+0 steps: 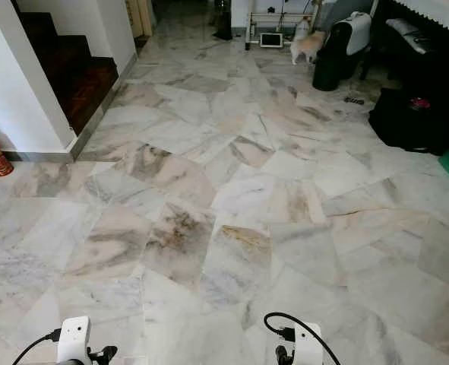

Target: Move the pillow to the sofa from floor

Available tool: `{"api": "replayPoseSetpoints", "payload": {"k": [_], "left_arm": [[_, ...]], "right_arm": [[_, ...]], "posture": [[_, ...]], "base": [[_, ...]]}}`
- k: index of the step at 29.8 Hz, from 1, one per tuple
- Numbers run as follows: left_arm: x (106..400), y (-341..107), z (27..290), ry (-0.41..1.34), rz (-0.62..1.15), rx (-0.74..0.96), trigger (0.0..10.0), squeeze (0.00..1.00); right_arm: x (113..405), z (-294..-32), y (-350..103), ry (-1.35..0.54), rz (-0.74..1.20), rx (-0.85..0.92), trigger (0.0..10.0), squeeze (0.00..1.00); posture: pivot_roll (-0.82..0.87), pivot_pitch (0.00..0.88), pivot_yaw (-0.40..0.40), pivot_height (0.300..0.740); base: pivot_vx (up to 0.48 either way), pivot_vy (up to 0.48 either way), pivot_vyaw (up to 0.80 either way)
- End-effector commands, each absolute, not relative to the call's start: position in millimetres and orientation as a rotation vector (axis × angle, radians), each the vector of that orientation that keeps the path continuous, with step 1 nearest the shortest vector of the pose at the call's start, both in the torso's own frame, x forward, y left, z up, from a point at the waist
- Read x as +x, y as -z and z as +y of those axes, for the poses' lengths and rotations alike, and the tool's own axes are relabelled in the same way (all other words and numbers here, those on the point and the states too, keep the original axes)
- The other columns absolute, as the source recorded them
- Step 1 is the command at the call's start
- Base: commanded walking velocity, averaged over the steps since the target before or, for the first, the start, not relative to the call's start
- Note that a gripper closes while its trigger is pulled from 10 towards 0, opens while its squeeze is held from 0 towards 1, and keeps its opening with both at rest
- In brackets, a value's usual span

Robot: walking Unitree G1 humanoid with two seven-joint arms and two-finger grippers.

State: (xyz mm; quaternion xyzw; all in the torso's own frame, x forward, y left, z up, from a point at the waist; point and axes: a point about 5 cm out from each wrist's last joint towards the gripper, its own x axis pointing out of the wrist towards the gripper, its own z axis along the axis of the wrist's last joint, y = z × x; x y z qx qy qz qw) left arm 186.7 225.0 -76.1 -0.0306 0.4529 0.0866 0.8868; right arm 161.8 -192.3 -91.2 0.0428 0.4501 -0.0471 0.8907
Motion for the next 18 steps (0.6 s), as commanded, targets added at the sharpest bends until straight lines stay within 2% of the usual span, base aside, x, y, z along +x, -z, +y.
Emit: {"api": "replayPoseSetpoints", "payload": {"k": [1, 18], "left_arm": [[163.7, 80.2, 250.3, -0.098, 1.042, 0.088, 10.0, 0.00], [166.2, 79.2, 248.9, -0.054, 1.041, 0.115, 10.0, 0.00]], "right_arm": [[195.0, -183.2, 77.9, 0.160, 0.865, 0.234, 10.0, 0.00], [197.8, -180.8, 76.9, 0.145, 0.866, 0.234, 10.0, 0.00]], "posture": [[0.02, 0.000, -0.094, 0.740], [0.01, 0.000, -0.088, 0.740]], "base": [[0.000, 0.000, 0.00], [0.000, 0.000, 0.00]]}}
